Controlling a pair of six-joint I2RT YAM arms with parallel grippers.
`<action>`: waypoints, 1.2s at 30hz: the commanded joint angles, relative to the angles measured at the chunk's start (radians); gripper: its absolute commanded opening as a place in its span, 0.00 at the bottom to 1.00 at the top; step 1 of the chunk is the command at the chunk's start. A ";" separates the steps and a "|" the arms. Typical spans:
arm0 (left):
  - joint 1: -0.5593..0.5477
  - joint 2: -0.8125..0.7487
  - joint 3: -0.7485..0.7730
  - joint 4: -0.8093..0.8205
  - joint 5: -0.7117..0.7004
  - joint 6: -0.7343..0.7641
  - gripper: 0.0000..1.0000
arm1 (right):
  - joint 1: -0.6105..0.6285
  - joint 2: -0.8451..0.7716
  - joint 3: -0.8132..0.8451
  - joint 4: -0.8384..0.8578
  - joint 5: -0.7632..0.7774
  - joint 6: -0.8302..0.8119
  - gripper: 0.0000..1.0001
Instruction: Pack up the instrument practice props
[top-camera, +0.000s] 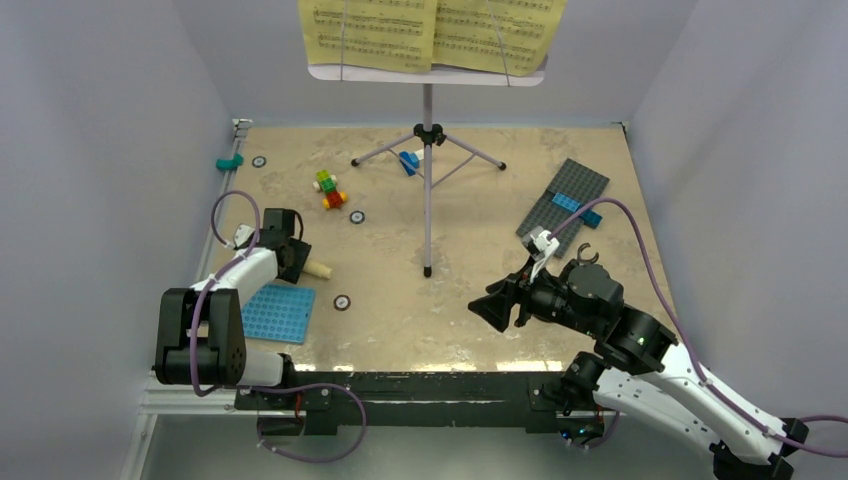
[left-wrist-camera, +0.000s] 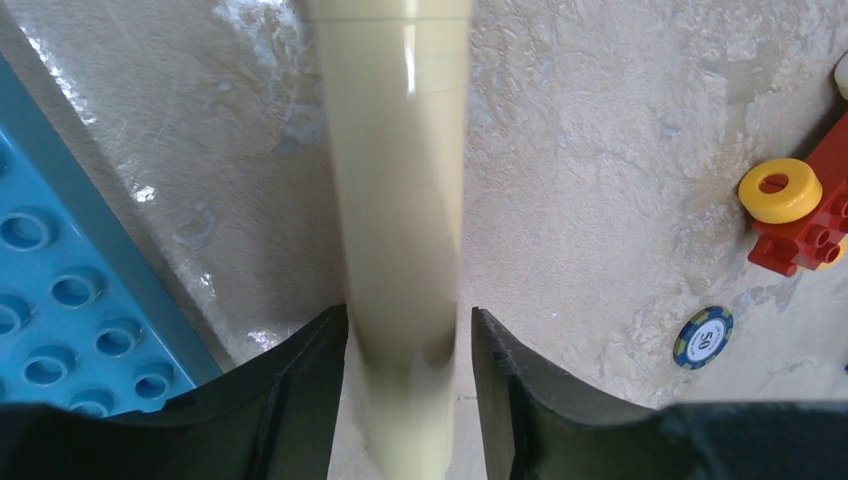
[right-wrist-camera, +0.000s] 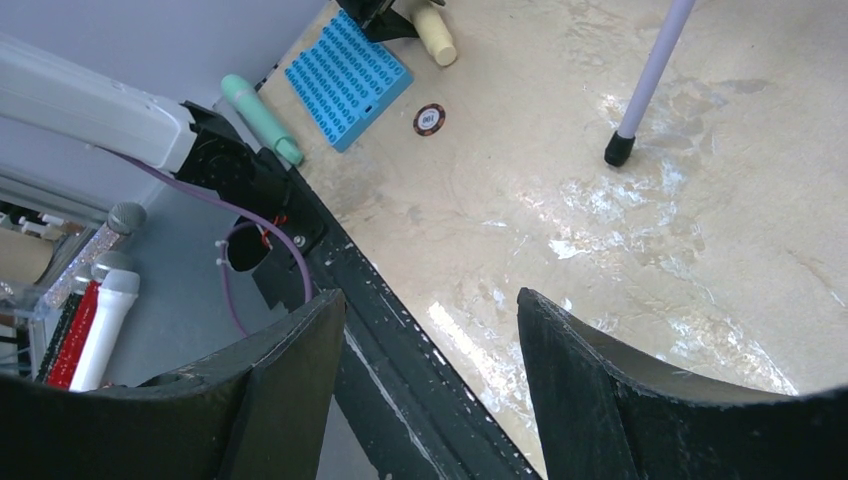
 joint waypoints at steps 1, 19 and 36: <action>0.005 -0.001 0.003 -0.041 0.056 0.020 0.57 | 0.002 -0.008 0.001 0.004 0.028 0.003 0.68; 0.005 -0.087 -0.055 -0.070 0.039 0.037 0.54 | 0.002 -0.018 0.004 -0.005 0.029 -0.003 0.68; 0.005 -0.228 -0.029 -0.135 0.039 0.040 0.72 | 0.002 -0.035 0.002 -0.022 0.046 0.003 0.68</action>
